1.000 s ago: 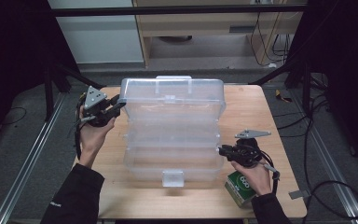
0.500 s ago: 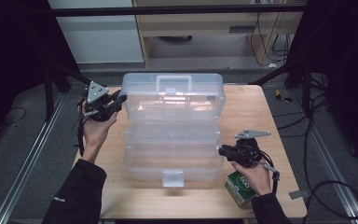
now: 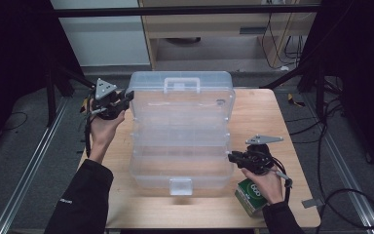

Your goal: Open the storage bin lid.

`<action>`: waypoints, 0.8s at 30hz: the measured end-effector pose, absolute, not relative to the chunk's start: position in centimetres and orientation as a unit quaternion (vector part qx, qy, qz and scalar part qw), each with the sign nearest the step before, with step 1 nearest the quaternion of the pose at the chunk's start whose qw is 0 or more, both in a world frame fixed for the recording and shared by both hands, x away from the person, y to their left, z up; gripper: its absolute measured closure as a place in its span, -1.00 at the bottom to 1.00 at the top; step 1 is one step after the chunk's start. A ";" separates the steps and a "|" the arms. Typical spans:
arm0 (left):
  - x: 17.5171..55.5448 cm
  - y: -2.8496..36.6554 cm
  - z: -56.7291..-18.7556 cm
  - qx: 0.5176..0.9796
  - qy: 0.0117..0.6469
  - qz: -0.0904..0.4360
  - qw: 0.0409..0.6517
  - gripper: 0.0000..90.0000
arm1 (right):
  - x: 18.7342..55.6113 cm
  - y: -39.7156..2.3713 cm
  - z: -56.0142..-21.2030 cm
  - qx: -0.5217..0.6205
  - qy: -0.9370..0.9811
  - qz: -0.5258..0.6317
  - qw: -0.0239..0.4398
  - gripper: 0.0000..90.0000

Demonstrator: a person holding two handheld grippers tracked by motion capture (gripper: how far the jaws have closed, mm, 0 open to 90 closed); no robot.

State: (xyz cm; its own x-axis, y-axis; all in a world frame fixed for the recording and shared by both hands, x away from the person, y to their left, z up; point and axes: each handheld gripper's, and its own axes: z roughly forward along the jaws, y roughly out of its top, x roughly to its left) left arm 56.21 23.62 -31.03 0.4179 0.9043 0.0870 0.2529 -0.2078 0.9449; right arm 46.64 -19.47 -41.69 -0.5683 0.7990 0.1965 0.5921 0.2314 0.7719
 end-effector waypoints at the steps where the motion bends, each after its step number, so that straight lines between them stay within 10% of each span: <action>1: 56.3 23.6 -31.0 0.697 0.415 0.345 0.473 0.68 | 46.7 -19.5 -41.7 0.448 0.775 0.428 0.121 0.66; 24: 60.8 22.9 -31.6 0.688 0.436 0.340 0.469 0.71 | 46.5 -19.2 -41.7 0.448 0.777 0.423 0.132 0.64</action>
